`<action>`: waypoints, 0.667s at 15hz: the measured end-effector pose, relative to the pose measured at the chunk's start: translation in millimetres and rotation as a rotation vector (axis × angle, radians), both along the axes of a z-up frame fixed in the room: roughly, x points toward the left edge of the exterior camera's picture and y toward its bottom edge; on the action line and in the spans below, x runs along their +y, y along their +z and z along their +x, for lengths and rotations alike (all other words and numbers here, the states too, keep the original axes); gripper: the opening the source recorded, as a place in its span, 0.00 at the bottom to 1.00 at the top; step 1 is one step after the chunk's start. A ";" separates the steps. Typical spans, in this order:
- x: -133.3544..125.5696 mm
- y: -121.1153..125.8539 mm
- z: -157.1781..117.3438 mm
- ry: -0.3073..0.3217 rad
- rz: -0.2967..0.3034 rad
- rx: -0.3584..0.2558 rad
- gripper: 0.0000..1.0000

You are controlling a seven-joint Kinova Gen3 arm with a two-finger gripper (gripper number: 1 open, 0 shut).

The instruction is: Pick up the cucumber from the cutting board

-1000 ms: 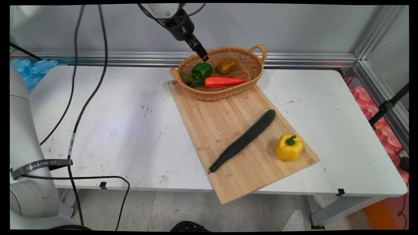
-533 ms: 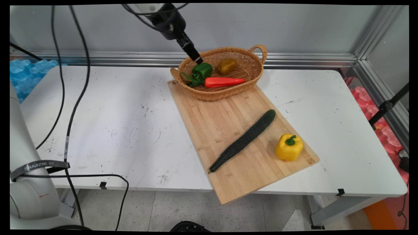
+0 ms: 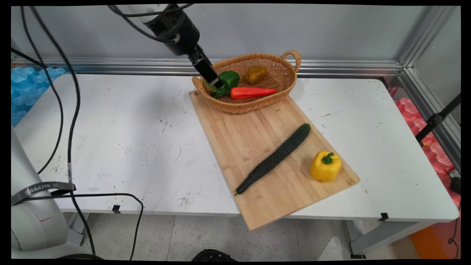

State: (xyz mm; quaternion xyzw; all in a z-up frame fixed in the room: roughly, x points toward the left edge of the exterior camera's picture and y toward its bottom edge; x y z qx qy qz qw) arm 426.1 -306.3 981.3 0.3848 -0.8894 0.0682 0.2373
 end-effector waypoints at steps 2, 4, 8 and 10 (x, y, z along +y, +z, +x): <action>16.2 4.3 -9.9 -0.004 0.019 0.016 1.00; 26.2 6.3 -20.7 -0.006 0.032 0.029 1.00; 35.1 1.8 -45.8 0.006 0.045 0.045 1.00; 36.5 -5.3 -64.7 0.017 0.049 0.048 1.00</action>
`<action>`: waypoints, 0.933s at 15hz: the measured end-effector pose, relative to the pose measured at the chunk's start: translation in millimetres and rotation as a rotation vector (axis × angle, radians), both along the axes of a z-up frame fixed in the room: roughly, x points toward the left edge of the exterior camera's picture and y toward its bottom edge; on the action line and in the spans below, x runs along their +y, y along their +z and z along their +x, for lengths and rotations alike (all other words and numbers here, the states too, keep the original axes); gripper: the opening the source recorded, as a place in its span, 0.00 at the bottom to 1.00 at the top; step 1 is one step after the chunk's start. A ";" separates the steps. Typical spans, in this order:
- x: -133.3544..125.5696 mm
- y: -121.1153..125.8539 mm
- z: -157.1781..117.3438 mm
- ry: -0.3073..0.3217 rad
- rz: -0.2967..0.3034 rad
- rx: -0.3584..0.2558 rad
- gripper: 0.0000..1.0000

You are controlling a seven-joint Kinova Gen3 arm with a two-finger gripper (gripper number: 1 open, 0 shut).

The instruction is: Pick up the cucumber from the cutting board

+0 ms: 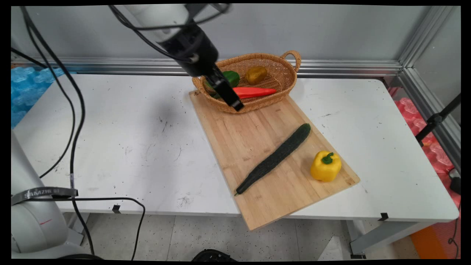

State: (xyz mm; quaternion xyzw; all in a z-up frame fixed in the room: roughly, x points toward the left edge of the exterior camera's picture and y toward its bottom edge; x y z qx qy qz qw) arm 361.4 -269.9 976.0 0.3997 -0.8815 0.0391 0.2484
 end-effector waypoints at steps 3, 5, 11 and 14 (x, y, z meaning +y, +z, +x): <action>-1.8 -17.2 -32.1 0.022 0.009 -0.004 1.00; -5.2 -31.7 -52.3 0.045 0.018 -0.011 1.00; -17.2 -80.2 -104.6 0.104 0.047 -0.048 1.00; -23.7 -106.2 -128.9 0.132 0.060 -0.070 1.00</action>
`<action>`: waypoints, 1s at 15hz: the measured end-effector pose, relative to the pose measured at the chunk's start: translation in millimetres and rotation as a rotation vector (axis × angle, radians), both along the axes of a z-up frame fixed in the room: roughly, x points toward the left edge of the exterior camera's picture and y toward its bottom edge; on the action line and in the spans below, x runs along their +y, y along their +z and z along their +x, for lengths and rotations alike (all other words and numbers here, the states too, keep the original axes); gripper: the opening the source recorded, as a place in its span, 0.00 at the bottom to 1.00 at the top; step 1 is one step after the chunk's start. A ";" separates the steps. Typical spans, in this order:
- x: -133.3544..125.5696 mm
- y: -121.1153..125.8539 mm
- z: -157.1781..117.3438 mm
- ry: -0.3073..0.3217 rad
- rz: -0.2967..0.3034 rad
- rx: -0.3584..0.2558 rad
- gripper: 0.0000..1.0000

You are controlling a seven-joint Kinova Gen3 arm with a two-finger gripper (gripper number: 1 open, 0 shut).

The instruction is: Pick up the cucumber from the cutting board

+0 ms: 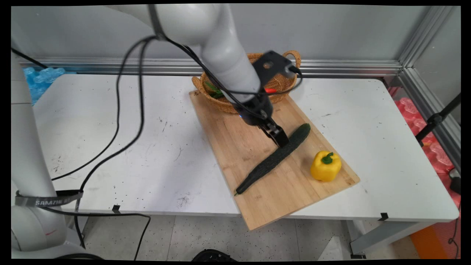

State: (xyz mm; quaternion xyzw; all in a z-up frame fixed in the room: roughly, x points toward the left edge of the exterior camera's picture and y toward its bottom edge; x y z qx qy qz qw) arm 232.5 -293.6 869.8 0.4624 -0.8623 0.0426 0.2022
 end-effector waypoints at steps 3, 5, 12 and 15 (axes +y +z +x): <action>-6.0 -23.8 -20.4 0.022 0.013 -0.023 1.00; -9.1 -38.5 -32.2 0.032 0.020 -0.040 1.00; -15.6 -71.6 -57.7 0.058 0.037 -0.088 1.00; -16.4 -80.7 -65.0 0.063 0.041 -0.099 1.00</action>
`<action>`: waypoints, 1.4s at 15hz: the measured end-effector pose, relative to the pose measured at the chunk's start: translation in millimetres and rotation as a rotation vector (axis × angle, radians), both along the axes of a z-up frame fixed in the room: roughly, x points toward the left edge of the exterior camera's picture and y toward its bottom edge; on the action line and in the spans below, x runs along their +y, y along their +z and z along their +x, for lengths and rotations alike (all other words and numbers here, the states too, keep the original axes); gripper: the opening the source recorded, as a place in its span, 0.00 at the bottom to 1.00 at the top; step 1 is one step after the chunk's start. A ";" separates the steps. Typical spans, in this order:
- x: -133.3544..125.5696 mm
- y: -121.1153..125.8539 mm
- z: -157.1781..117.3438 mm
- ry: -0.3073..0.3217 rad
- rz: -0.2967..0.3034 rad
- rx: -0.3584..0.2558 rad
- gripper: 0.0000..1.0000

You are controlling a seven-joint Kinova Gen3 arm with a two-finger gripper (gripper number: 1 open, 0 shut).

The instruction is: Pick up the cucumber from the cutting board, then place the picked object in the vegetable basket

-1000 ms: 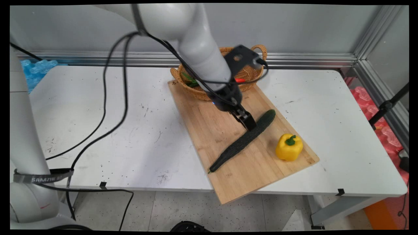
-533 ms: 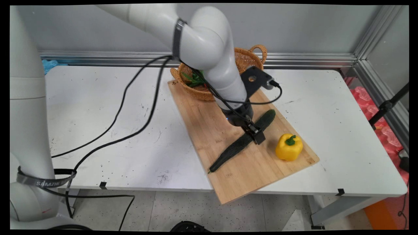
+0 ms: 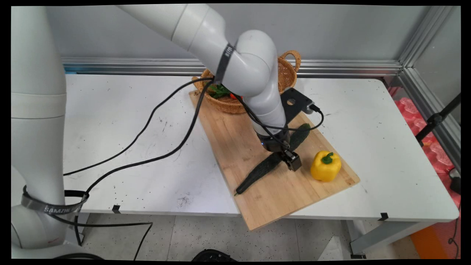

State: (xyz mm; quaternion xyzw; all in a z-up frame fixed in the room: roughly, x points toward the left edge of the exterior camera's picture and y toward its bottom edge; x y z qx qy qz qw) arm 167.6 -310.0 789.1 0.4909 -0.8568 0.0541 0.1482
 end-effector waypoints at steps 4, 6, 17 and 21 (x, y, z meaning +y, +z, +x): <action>-0.5 -6.5 -4.4 0.003 -0.004 -0.016 0.00; 0.6 -6.3 -5.0 0.003 -0.008 -0.021 0.00; 18.2 60.3 20.9 -0.054 -0.080 -0.011 0.00; 19.9 103.1 42.0 -0.097 -0.125 -0.006 0.00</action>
